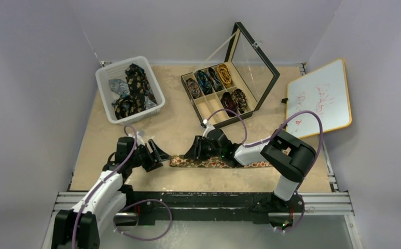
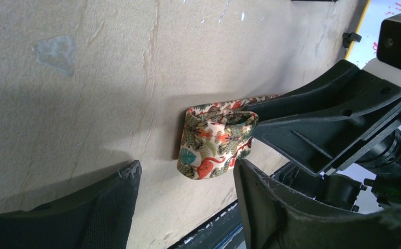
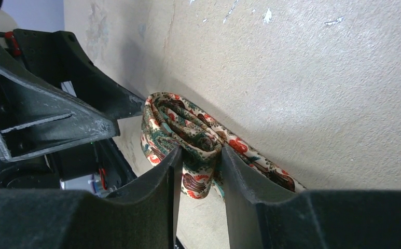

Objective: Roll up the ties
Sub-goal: Roll the tie at the center of the board.

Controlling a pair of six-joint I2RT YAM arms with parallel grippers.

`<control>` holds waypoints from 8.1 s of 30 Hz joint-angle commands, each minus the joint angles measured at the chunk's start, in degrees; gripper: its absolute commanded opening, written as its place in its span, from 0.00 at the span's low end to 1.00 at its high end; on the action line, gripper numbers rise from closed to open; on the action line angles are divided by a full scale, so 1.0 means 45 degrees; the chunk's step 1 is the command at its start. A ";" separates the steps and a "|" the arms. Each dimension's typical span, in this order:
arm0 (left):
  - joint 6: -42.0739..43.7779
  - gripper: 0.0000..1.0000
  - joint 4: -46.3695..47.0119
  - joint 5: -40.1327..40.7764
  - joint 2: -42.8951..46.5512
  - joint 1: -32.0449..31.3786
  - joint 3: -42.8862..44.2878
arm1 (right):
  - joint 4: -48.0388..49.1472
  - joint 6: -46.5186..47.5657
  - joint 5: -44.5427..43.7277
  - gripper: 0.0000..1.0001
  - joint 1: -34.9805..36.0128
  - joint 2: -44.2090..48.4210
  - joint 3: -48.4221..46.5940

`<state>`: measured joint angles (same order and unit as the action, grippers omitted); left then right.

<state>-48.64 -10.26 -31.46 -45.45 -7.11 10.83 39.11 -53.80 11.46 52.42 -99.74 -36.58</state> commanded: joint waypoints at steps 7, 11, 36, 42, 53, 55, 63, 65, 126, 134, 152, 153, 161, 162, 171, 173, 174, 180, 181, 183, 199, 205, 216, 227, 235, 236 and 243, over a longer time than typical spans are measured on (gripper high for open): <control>0.0080 0.58 0.1012 -0.1004 -0.0347 0.0097 -0.0507 | 0.0789 -0.0091 -0.0267 0.35 -0.0018 -0.0052 0.0666; 0.0031 0.57 0.1437 -0.1265 -0.0583 0.0095 -0.0550 | 0.0905 -0.0165 -0.0318 0.33 -0.0015 0.0026 0.0854; -0.0643 0.59 0.4943 -0.2002 -0.3290 -0.1092 -0.0771 | 0.2358 -0.0306 -0.0446 0.22 -0.0027 -0.0029 0.2313; -0.1303 0.57 0.6028 -0.1191 -0.4648 -0.1883 -0.0771 | 0.2365 -0.0350 -0.0594 0.20 -0.0025 -0.0113 0.2408; -0.2706 0.48 0.7180 -0.0428 -0.4860 -0.2221 -0.1215 | 0.2528 -0.0472 -0.0470 0.17 -0.0010 -0.0157 0.2542; -0.2696 0.42 0.7180 -0.0449 -0.4878 -0.2292 -0.1216 | 0.2571 -0.0480 -0.0449 0.17 -0.0010 -0.0135 0.2524; -0.2433 0.24 0.7124 -0.0381 -0.4948 -0.2403 -0.1181 | 0.1670 0.1164 -0.0401 0.38 -0.0021 0.1325 0.1781; -0.2423 0.21 0.7124 -0.0353 -0.4920 -0.2403 -0.1130 | 0.1123 0.2149 -0.0655 0.45 -0.0015 0.1963 0.1395; -0.2599 0.71 -0.3633 0.5159 0.0726 -0.2384 0.1885 | 0.0966 1.4646 0.2307 0.83 0.1236 -0.0156 -0.1803; -0.1737 0.73 -0.2667 0.4512 0.0923 -0.2384 0.1633 | 0.4001 0.8306 -0.2512 0.99 0.1167 0.4422 0.1593; 0.0162 0.73 0.0573 0.2158 -0.0635 -0.2379 0.1371 | 0.0311 -0.1005 -0.1069 0.54 0.0335 0.3557 0.2420; 0.0189 0.73 0.0653 0.2078 -0.0658 -0.2376 0.1332 | 0.0646 -0.1002 -0.0817 0.49 0.0224 0.3299 0.2429; 0.0497 0.72 0.0817 0.1621 -0.0550 -0.2384 0.1260 | 0.0740 -0.0818 -0.0678 0.40 0.0088 0.2170 0.1827; 0.0541 0.72 0.0845 0.1621 -0.0526 -0.2384 0.1265 | 0.0737 -0.0808 -0.0734 0.39 0.0086 0.2139 0.1830; 0.0978 0.72 0.2070 0.0659 -0.0859 -0.2377 0.0788 | 0.0864 -0.0637 -0.0451 0.33 0.0013 0.1452 0.1610; 0.1186 0.71 0.2773 0.0348 -0.1059 -0.2384 0.0689 | 0.0969 -0.0713 -0.0472 0.30 0.0012 0.1407 0.1684; 0.1267 0.71 0.2838 0.0287 -0.1129 -0.2384 0.0663 | 0.0900 -0.0719 -0.0552 0.28 -0.0026 0.1363 0.1686; 0.1356 0.71 0.3707 -0.0089 -0.1367 -0.2381 0.0205 | 0.0799 -0.0744 -0.0724 0.20 -0.0281 0.1050 0.1905; 0.1388 0.70 0.3867 -0.0177 -0.1516 -0.2384 0.0117 | 0.0842 -0.0740 -0.0645 0.20 -0.0290 0.0961 0.1916; 0.1364 0.69 0.4273 -0.0308 -0.1870 -0.2384 -0.0037 | 0.1016 -0.0682 -0.0531 0.16 -0.0298 0.0818 0.1978; -0.1565 0.65 0.6499 -0.0766 -0.3602 -0.2403 -0.0645 | 0.1691 -0.0485 -0.0865 0.15 -0.0287 0.0948 0.2435; -0.1867 0.53 0.6132 0.0036 -0.3869 -0.2403 -0.0610 | 0.1567 -0.0561 -0.0800 0.13 -0.0288 0.0767 0.2402; -0.2267 0.51 0.8242 -0.0743 -0.4825 -0.2403 -0.1253 | 0.1871 -0.0798 -0.0502 0.09 -0.0299 0.0427 0.2480; -0.3063 0.39 0.9743 -0.0856 -0.6739 -0.2470 -0.1143 | 0.2134 -0.0807 -0.0377 0.08 -0.0288 0.0359 0.2581; -0.1967 0.03 0.8688 -0.0809 -0.6351 -0.2501 -0.0620 | 0.2079 0.0661 -0.0401 0.38 -0.0301 0.1841 0.2521; -0.1647 0.00 0.7923 -0.0577 -0.6050 -0.2499 -0.0501 | 0.2020 0.1142 -0.0558 0.45 -0.0297 0.2430 0.2498; -0.0101 0.00 0.3574 0.0710 -0.3256 -0.2501 0.0744 | 0.0629 0.6187 -0.0892 0.73 -0.0284 0.3940 0.0817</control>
<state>-55.42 17.52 -32.56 -65.89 -18.15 9.26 44.36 -41.52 8.86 51.24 -83.40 -28.18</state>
